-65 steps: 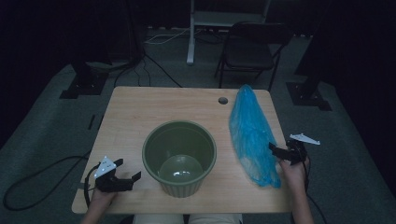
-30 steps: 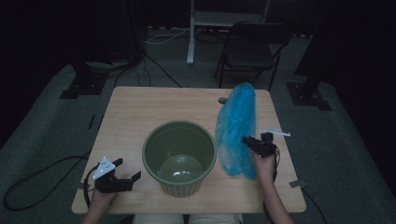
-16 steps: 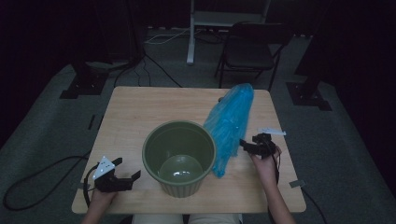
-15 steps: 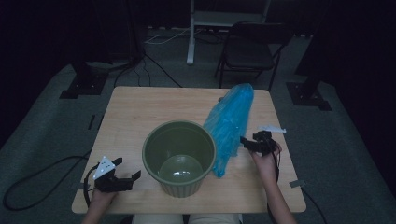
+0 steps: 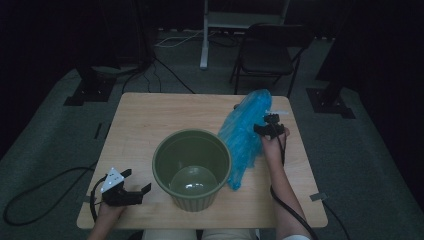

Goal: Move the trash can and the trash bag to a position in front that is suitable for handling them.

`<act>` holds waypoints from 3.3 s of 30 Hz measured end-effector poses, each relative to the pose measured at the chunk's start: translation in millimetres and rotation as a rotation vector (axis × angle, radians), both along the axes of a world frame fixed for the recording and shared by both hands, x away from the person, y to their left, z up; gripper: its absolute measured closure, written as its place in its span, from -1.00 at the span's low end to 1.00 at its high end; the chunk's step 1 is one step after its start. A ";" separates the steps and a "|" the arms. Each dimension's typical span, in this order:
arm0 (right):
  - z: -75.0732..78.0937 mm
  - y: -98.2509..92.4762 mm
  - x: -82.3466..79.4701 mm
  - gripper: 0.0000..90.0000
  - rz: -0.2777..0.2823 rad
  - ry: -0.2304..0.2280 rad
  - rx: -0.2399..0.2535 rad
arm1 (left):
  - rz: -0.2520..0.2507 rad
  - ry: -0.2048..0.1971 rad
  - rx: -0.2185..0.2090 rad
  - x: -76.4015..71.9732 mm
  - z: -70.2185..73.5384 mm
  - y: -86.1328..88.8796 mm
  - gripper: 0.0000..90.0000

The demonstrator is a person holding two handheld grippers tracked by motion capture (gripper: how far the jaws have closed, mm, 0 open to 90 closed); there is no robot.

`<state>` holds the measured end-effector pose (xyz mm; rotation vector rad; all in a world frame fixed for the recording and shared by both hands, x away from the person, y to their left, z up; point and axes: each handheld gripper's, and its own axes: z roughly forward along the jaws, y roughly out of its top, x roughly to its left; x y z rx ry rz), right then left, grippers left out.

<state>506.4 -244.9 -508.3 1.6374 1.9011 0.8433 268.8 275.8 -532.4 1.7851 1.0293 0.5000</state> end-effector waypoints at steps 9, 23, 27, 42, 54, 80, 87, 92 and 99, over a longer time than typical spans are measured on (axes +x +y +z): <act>-28.6 17.5 -1.8 0.00 0.018 0.045 -0.076 | 0.006 -0.002 -0.010 -1.3 0.8 3.3 -1.00; -14.6 3.8 -28.4 1.00 -0.002 -0.048 0.101 | -0.007 -0.003 -0.010 -1.4 0.8 -0.5 -1.00; -0.8 -20.5 -54.4 1.00 -0.024 -0.068 0.151 | -0.011 -0.008 -0.009 -1.7 1.5 -1.0 -1.00; 16.4 -45.6 -158.7 -0.16 0.130 -0.006 0.125 | -0.016 -0.007 -0.007 0.9 0.5 -7.6 -1.00; 5.8 29.8 -137.3 -0.53 0.440 -0.005 0.076 | -0.022 -0.019 -0.016 -1.6 2.7 -5.8 -1.00; -7.0 49.2 -101.1 1.00 0.350 -0.088 -0.022 | -0.019 -0.025 -0.031 -1.1 3.8 -2.9 -1.00; 49.7 46.1 -60.5 1.00 0.162 -0.244 0.103 | -0.025 -0.027 -0.030 -1.8 3.8 -3.3 -1.00; 59.7 56.7 -36.7 1.00 0.122 -0.216 0.127 | -0.029 -0.032 -0.024 -3.2 4.8 -2.4 -1.00; 36.7 64.7 -47.8 0.11 0.230 -0.108 0.147 | -0.025 -0.035 -0.028 -4.0 5.2 0.1 -1.00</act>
